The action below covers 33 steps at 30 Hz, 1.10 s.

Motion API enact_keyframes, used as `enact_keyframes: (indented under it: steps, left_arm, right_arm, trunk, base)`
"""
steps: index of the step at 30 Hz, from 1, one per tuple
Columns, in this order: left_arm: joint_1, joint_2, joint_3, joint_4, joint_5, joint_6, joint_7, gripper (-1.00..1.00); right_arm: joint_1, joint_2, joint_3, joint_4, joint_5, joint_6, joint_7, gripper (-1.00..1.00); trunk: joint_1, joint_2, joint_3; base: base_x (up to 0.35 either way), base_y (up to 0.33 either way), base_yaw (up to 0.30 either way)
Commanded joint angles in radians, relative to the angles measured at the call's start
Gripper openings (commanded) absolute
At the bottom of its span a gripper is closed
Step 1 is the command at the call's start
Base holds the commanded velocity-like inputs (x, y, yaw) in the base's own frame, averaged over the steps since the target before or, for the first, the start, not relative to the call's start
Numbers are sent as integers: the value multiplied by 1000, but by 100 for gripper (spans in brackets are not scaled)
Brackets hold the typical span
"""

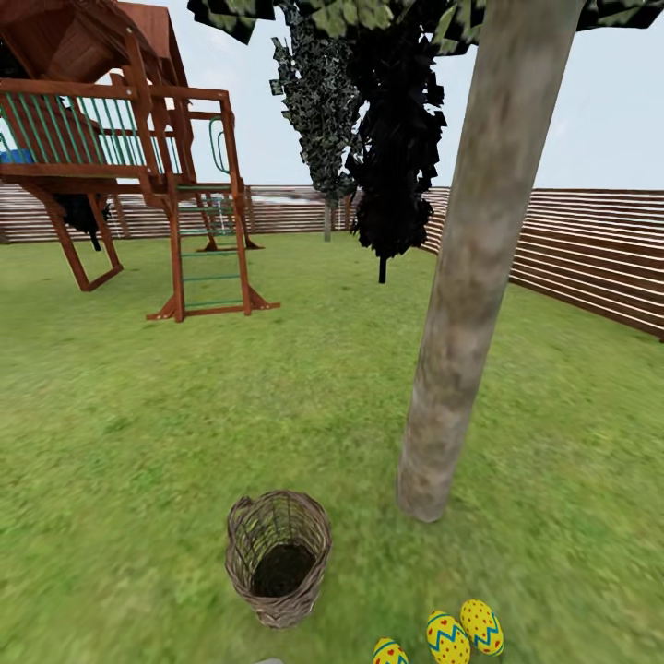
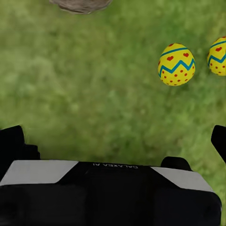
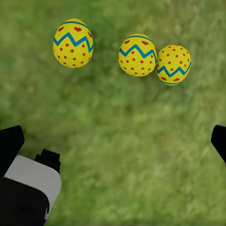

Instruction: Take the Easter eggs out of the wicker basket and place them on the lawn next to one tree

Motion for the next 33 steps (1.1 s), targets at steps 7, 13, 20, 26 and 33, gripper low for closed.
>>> enact_keyframes:
  steps: [7,13,20,26,33]
  left_arm:
    - [0,1,-1,57,43,-47,35,100]
    - [0,4,0,77,91,-86,78,100]
    - [0,16,0,154,93,-78,77,100]
    - [0,47,-1,185,89,-80,77,100]
    - [0,69,-3,188,88,-81,79,100]
  right_arm:
    - [35,-2,-8,1,7,-49,-5,100]
    - [49,0,-8,1,8,-72,-5,100]
    - [50,6,-8,1,1,-66,-10,100]
    - [50,8,-8,42,-2,-59,-9,100]
    - [51,8,-8,57,-4,-60,-9,100]
  trunk:
    - [-27,48,32]
    - [-34,62,46]
    - [-34,62,47]
    - [-34,62,44]
    - [-34,62,34]
  base:
    - [0,0,0]
    - [0,0,0]
    - [0,0,0]
    - [0,0,0]
    - [0,0,0]
